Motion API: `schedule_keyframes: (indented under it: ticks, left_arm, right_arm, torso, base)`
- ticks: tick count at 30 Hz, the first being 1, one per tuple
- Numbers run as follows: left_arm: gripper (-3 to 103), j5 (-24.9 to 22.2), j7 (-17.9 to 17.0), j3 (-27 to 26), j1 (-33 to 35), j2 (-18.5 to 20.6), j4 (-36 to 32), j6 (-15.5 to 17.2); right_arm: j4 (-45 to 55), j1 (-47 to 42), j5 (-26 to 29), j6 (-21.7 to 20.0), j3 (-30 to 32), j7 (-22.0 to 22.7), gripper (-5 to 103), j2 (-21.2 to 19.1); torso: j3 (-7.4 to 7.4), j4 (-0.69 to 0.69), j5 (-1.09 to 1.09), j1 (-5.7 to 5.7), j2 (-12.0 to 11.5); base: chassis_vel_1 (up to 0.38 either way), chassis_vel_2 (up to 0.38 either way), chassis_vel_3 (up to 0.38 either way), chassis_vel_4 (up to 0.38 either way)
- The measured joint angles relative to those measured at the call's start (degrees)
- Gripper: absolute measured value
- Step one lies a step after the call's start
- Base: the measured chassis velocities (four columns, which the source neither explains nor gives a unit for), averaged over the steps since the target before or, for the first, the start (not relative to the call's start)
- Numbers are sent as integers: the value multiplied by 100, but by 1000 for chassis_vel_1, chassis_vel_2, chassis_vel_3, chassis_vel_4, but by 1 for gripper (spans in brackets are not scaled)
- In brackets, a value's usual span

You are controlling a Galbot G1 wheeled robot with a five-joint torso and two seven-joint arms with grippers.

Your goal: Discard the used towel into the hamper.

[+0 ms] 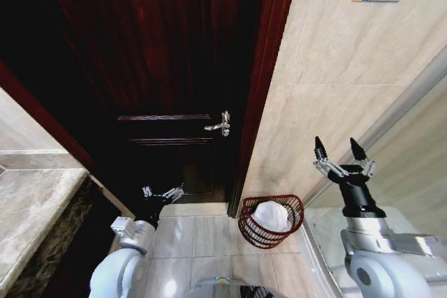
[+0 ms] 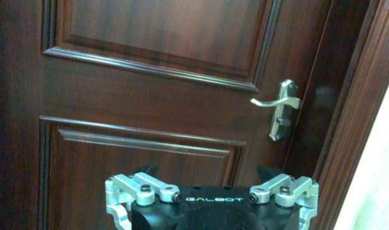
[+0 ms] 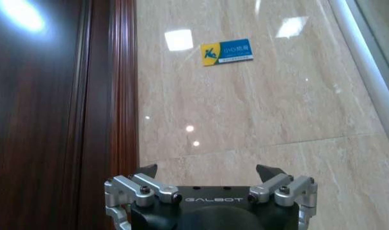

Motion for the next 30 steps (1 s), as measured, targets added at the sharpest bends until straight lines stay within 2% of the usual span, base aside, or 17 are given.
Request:
schedule_keyframes:
  ticks: [15,23,25,26,27,28,29,30]
  left_arm:
    - [100,0,0,0,0,0,0,0]
    - [100,0,0,0,-1,0,0,0]
    - [100,0,0,0,0,1,0,0]
    - [100,0,0,0,0,0,0,0]
    - [100,0,0,0,0,0,0,0]
    - [100,0,0,1,0,0,0,0]
    - [100,0,0,0,0,0,0,0]
    - [100,0,0,0,0,0,0,0]
  right_arm:
    - [-22,132,-124,-17,-29,44,100,-70]
    - [-41,157,-97,-21,-21,44,100,-123]
    - [-49,169,-87,-20,-34,44,100,-135]
    - [-60,181,-80,-19,-34,46,100,-152]
    - [-60,181,-80,-19,-34,46,100,-152]
    - [-64,187,-72,-18,-32,49,100,-161]
    - [-66,191,-55,-16,-25,52,100,-179]
    - [-66,191,-55,-16,-25,52,100,-179]
  torso:
    - [-18,1,0,-14,-36]
    - [-24,0,1,-22,-44]
    - [-26,0,-7,-23,-47]
    - [-28,0,6,-25,-49]
    - [-28,0,6,-25,-49]
    - [-28,-1,5,-26,-49]
    - [-29,0,-8,-26,-51]
    - [-29,0,-8,-26,-51]
  base:
    - [11,-4,-7,11]
    - [131,-128,-137,130]
    - [192,-205,-204,188]
    - [230,-186,-235,191]
    - [230,-186,-235,191]
    - [230,-233,-235,191]
    - [216,-233,-195,226]
    - [216,-233,-195,226]
